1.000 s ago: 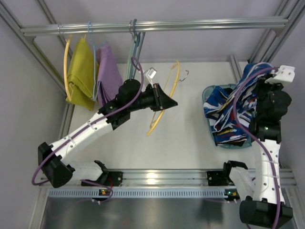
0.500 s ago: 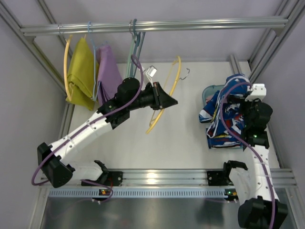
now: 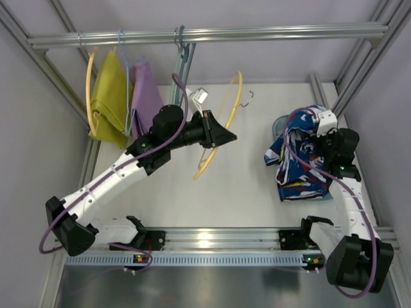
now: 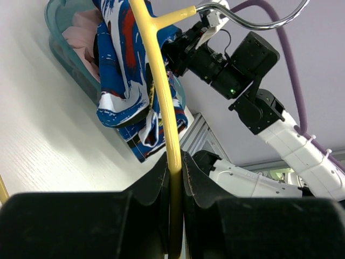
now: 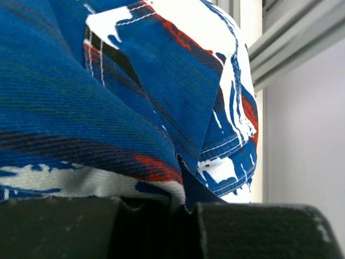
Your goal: Remove the trousers from the hanger
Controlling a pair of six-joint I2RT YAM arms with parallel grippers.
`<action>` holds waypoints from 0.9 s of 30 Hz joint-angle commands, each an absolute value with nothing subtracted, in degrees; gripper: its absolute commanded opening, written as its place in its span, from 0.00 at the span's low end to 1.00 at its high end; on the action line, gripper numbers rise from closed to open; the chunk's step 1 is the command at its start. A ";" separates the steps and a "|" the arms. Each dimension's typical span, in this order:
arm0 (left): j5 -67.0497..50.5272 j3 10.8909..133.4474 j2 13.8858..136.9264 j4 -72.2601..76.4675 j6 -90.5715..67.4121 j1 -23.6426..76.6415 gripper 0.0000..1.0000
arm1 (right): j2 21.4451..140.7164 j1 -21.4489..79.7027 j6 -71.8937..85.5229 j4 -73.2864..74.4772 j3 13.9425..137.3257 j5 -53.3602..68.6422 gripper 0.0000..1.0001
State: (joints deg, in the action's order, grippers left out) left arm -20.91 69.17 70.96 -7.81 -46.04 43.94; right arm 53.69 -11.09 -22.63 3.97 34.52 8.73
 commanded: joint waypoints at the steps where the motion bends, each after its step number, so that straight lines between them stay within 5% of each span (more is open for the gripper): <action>1: -22.50 70.57 67.77 -4.04 -43.60 43.68 0.00 | 53.97 -12.13 -32.30 24.33 33.66 12.83 0.00; 8: -23.03 71.10 67.23 -2.29 -45.09 43.68 0.00 | 44.39 -14.24 -50.09 32.07 27.16 16.96 0.03; 15: -22.59 72.07 68.64 -1.93 -44.91 43.68 0.00 | 49.91 -15.29 -56.51 37.79 28.47 16.00 0.01; 27: -22.50 74.71 71.28 2.29 -51.50 43.68 0.00 | 51.16 -16.00 -51.33 40.60 39.45 23.02 0.50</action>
